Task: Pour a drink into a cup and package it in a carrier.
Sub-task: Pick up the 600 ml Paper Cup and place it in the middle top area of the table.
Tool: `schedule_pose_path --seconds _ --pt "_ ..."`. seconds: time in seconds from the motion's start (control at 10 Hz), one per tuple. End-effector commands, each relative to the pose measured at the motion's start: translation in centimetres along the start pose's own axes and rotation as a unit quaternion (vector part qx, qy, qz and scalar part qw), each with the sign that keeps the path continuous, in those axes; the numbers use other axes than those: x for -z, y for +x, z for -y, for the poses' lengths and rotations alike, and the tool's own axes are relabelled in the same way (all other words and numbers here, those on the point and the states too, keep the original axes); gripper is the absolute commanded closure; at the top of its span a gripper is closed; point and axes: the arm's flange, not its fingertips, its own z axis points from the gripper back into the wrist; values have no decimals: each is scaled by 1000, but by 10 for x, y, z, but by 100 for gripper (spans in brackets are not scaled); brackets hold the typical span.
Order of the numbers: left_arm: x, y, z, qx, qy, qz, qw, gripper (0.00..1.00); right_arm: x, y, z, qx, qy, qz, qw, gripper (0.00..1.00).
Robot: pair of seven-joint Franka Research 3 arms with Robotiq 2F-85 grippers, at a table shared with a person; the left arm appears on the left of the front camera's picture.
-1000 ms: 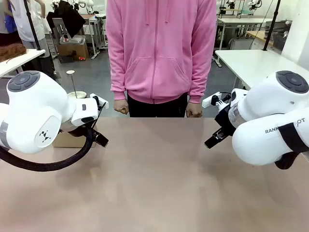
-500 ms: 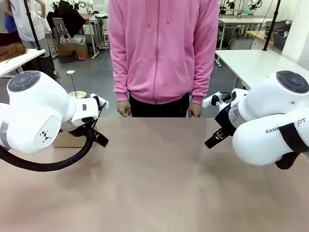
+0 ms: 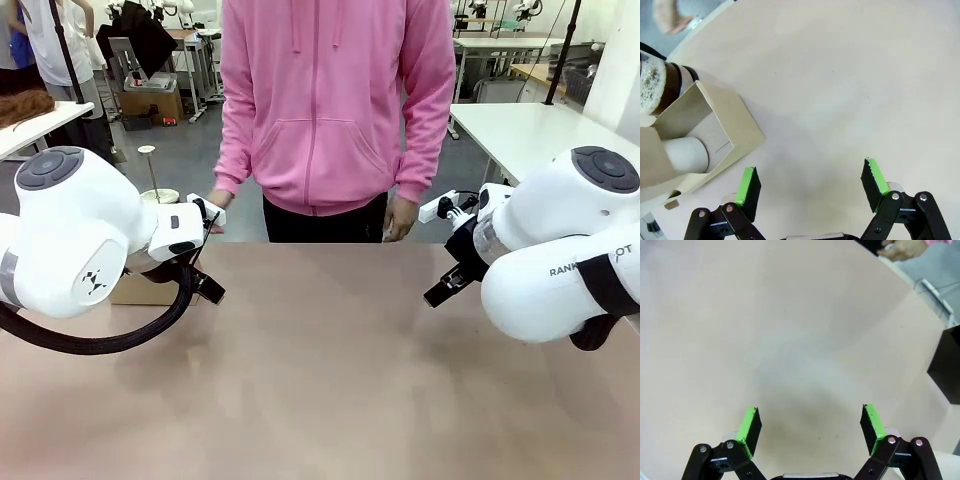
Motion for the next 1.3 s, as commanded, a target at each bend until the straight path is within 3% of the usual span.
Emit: schedule_pose_path --seconds 0.0,0.2,0.4,0.6,0.8,1.0,1.2 --pt "0 0 -1 -1 0 0 1000 0 -22 17 15 4 -7 7 1000 0" --pt "0 0 -1 -1 0 0 1000 0 -74 51 50 10 14 24 1000 0" --pt "0 0 -1 -1 0 0 1000 0 -132 60 107 8 53 43 998 0" --pt "0 0 -1 -1 0 0 1000 0 -165 46 179 -52 162 71 983 0" --pt "0 0 -1 -1 0 0 1000 0 -154 13 246 -91 198 93 971 0" --pt "0 0 -1 -1 0 0 1000 0 -131 -23 281 -135 234 149 951 0" --pt "0 0 -1 -1 0 0 1000 0 -95 -54 296 -137 242 205 938 0"
